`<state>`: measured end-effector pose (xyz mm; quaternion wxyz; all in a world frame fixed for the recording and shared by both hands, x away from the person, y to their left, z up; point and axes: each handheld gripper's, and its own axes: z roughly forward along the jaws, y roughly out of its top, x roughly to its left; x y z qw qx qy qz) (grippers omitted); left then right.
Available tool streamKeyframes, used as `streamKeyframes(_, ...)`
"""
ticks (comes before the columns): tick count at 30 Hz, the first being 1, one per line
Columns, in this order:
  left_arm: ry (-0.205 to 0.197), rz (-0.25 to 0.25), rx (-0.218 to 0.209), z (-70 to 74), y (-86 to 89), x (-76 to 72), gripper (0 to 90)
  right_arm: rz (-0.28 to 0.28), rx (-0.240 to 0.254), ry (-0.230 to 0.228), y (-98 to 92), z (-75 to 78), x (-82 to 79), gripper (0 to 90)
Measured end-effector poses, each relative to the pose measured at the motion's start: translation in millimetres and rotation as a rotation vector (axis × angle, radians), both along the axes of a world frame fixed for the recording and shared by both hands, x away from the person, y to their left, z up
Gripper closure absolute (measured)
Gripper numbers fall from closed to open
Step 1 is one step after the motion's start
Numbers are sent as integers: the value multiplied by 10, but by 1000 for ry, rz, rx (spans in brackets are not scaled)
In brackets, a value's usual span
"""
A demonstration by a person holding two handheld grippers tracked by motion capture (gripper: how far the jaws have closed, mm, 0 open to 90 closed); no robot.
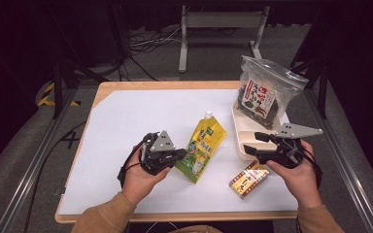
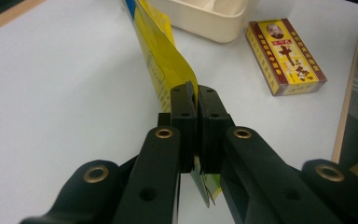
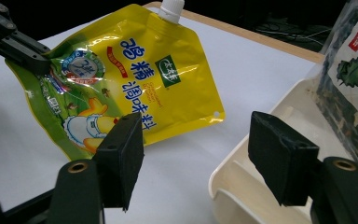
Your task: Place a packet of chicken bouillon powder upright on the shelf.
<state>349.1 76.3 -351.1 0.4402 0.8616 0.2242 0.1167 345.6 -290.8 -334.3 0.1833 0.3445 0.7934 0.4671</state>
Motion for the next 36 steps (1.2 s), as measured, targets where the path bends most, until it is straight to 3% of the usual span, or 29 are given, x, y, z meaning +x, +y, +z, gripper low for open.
streamKeyframes(6, -43, 0, -46, 135, 91, -60, 870, 26, 8, 34, 95, -73, 30, 362)
streamKeyframes(10, -70, -9, -83, 231, 144, -114, 870, 36, 46, 69, 181, -139, 73, 353)
streamKeyframes(18, -106, -35, -124, 359, 194, -244, 870, 49, 170, 174, 340, -283, 202, 318)
streamKeyframes(22, -115, -40, -146, 400, 224, -295, 871, 74, 226, 235, 436, -388, 257, 295)
streamKeyframes(26, -120, -51, -155, 422, 249, -334, 871, 127, 320, 297, 517, -506, 317, 266)
streamKeyframes(30, -125, -59, -173, 424, 277, -363, 871, 178, 403, 309, 570, -548, 364, 231)
streamKeyframes(36, -115, -70, -197, 401, 306, -378, 871, 187, 443, 296, 568, -549, 402, 236)
